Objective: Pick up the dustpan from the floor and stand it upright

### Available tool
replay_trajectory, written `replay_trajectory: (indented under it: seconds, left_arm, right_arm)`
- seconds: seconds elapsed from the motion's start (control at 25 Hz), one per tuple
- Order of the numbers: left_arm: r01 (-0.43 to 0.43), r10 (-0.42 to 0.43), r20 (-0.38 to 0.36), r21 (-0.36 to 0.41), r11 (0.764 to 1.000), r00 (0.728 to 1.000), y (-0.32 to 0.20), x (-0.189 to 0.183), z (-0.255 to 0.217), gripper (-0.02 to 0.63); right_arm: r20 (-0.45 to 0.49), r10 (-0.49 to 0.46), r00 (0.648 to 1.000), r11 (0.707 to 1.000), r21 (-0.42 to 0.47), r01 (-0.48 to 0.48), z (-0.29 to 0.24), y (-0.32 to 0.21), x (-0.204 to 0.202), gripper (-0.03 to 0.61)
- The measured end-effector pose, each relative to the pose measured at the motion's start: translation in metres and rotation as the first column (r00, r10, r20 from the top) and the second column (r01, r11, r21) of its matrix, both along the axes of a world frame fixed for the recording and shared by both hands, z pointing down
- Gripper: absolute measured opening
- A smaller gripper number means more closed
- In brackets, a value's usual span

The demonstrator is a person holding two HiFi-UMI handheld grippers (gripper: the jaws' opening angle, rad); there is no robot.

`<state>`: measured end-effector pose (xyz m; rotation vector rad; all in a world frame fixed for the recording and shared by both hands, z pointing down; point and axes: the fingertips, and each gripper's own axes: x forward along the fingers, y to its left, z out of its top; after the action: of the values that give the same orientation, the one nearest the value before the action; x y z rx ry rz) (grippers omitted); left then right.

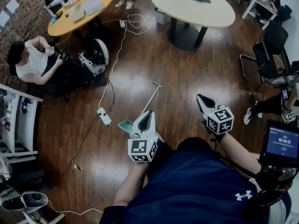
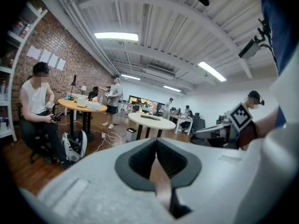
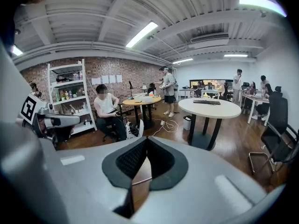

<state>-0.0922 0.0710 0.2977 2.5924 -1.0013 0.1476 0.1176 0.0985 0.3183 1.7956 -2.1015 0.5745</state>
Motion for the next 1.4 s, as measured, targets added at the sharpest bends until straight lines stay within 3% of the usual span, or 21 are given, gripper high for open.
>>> replay_trajectory:
  seconds: [0.12,0.24,0.4,0.56,0.8,1.08,1.28,1.4]
  left_arm:
    - [0.043,-0.042,0.025,-0.056,0.998,0.999,-0.007,-0.032,0.006,0.025]
    - [0.091,-0.082,0.081,-0.117,0.989,0.993,-0.017,-0.045,0.033,0.035]
    - [0.14,-0.117,0.159,-0.146,0.979,0.98,-0.044,-0.035,0.077,0.065]
    - [0.193,-0.152,0.247,-0.151,0.97,0.957,-0.071,-0.028,0.092,0.094]
    - [0.257,-0.191,0.339,-0.162,0.953,0.921,-0.112,-0.004,0.135,0.127]
    - [0.246,-0.154,0.417,-0.175,0.953,0.896,-0.135,0.024,0.193,0.155]
    - [0.18,-0.082,0.468,-0.168,0.969,0.88,-0.153,0.02,0.308,0.166]
    - [0.124,-0.022,0.468,-0.188,0.974,0.884,-0.163,0.027,0.337,0.181]
  right_arm:
    - [-0.012,-0.013,1.0,0.999,-0.034,0.013,-0.006,-0.014,-0.015,0.011]
    - [0.0,-0.043,0.999,0.995,-0.087,0.043,0.024,-0.036,-0.015,0.012]
    - [0.025,-0.098,0.995,0.989,-0.108,0.1,0.083,-0.084,-0.002,0.012]
    - [0.056,-0.167,0.984,0.975,-0.135,0.174,0.117,-0.125,0.0,0.012]
    - [0.087,-0.311,0.946,0.928,-0.185,0.322,0.179,-0.18,0.014,0.048]
    - [0.099,-0.389,0.916,0.89,-0.216,0.401,0.237,-0.218,0.027,0.089]
    - [0.107,-0.408,0.907,0.877,-0.231,0.422,0.349,-0.241,0.014,0.109]
    - [0.104,-0.413,0.905,0.875,-0.229,0.426,0.366,-0.252,0.017,0.109]
